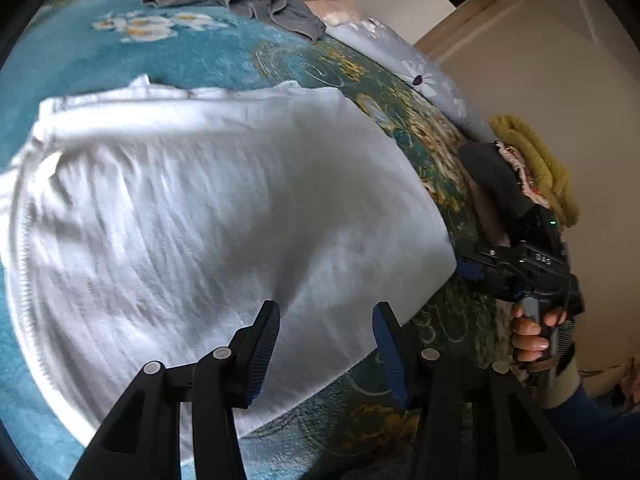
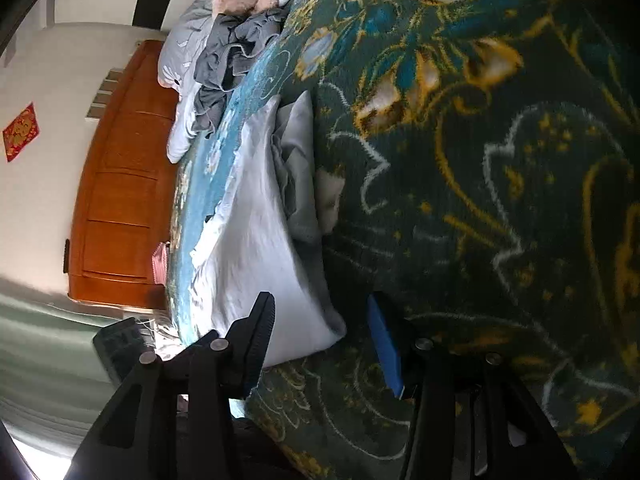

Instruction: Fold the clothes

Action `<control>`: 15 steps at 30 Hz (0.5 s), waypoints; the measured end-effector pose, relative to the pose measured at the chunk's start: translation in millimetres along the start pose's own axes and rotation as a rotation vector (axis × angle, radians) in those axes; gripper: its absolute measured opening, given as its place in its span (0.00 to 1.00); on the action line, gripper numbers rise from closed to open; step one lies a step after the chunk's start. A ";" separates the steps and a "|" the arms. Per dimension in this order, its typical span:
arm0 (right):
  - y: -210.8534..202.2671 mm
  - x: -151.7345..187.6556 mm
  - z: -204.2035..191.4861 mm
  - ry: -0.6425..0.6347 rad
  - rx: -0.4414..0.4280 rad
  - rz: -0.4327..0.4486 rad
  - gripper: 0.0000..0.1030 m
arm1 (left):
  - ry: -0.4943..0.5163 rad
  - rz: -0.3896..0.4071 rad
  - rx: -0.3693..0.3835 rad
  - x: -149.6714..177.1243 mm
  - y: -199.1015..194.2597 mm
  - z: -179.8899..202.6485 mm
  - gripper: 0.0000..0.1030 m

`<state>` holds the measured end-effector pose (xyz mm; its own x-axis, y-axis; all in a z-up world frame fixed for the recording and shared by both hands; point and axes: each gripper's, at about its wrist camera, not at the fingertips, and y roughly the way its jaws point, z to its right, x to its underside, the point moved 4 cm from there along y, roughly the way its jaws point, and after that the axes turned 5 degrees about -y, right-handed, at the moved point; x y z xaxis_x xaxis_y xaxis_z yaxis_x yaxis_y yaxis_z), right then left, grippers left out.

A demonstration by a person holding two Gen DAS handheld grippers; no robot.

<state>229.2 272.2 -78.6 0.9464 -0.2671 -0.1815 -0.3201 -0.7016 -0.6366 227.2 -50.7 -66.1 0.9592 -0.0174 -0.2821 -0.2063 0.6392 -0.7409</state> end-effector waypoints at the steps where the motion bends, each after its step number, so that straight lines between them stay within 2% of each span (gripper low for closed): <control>1: 2.6 -0.3 -1.4 -0.001 -0.007 -0.001 0.48 | -0.001 -0.004 -0.001 0.1 2.8 -1.7 0.50; 3: 9.0 -2.0 -4.6 -0.002 -0.023 -0.006 0.48 | 0.017 -0.003 -0.037 1.2 7.6 -1.2 0.47; 6: 17.0 -4.0 -10.2 -0.016 -0.042 -0.002 0.48 | 0.082 0.018 -0.118 3.8 9.8 5.4 0.38; 8: 20.2 -3.3 -12.7 -0.026 -0.040 0.009 0.47 | 0.120 0.021 -0.178 6.6 13.1 6.5 0.29; 9: 20.5 -2.5 -12.4 -0.029 -0.039 0.018 0.45 | 0.133 0.023 -0.198 7.6 13.9 6.8 0.28; 10: 21.1 -1.5 -12.0 -0.029 -0.039 0.024 0.42 | 0.139 0.027 -0.209 8.2 14.0 6.9 0.28; 12: 24.8 1.6 -9.4 -0.008 -0.042 0.022 0.26 | 0.137 0.030 -0.214 8.8 14.0 4.9 0.27; 15: 30.7 4.4 -8.4 0.017 -0.035 0.020 0.12 | 0.135 0.030 -0.215 9.1 13.7 2.4 0.27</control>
<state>223.2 243.9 -92.7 0.9392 -0.2917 -0.1810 -0.3401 -0.7185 -0.6067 233.6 -40.3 -77.4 0.9204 -0.1126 -0.3744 -0.2848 0.4632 -0.8393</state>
